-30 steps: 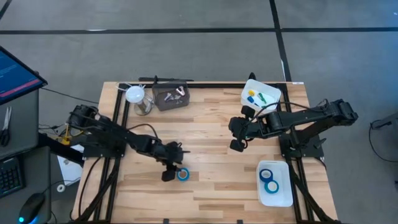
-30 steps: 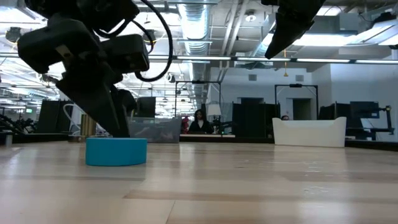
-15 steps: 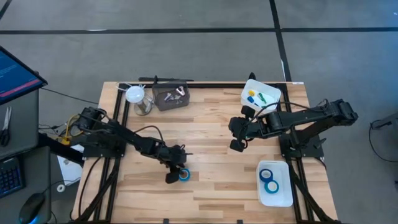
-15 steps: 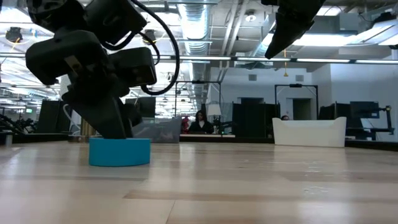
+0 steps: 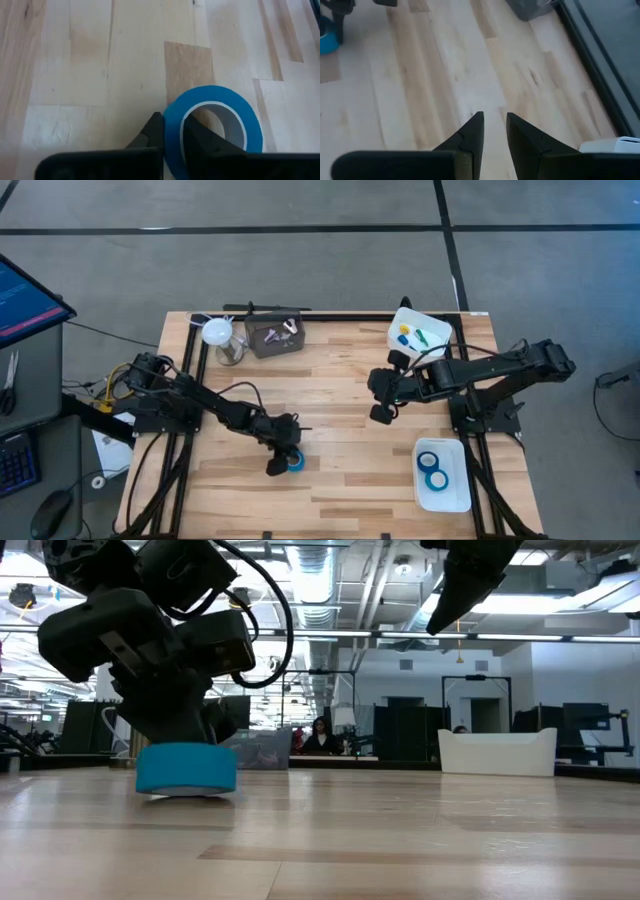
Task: Pick and place Stapler, Stapler remover, tape
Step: Put the light blue tape into the bottom white bin
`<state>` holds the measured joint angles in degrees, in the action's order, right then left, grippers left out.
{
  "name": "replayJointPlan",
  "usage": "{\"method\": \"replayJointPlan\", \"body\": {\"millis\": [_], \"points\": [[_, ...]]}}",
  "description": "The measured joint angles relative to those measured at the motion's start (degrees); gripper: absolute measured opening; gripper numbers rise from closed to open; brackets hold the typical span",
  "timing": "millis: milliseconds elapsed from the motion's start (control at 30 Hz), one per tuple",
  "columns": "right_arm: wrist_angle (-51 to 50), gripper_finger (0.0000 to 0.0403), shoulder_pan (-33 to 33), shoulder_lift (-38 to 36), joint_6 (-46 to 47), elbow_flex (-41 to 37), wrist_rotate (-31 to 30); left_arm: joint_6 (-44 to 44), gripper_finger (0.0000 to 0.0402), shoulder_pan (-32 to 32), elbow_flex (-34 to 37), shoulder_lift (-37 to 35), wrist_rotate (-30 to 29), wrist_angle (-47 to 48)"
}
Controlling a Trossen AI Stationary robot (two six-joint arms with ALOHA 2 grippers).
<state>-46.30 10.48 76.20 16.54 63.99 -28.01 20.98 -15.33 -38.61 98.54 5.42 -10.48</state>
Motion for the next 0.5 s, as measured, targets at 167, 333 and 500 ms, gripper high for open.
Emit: {"method": "replayJointPlan", "body": {"millis": [167,333,500], "points": [[0.1,0.0075,0.0,0.0,-0.4,0.0,4.7,-6.8,0.0019,1.4,0.3,-1.5,-5.0,-0.1],[8.8,0.0073,0.8,0.0,-5.9,-3.4,6.4,-15.0,0.0019,4.8,0.3,-5.6,-12.3,-1.9],[17.2,0.0063,0.7,0.0,-7.5,-8.8,10.1,-20.6,0.0019,10.2,2.1,-10.1,-12.7,-9.0]]}}
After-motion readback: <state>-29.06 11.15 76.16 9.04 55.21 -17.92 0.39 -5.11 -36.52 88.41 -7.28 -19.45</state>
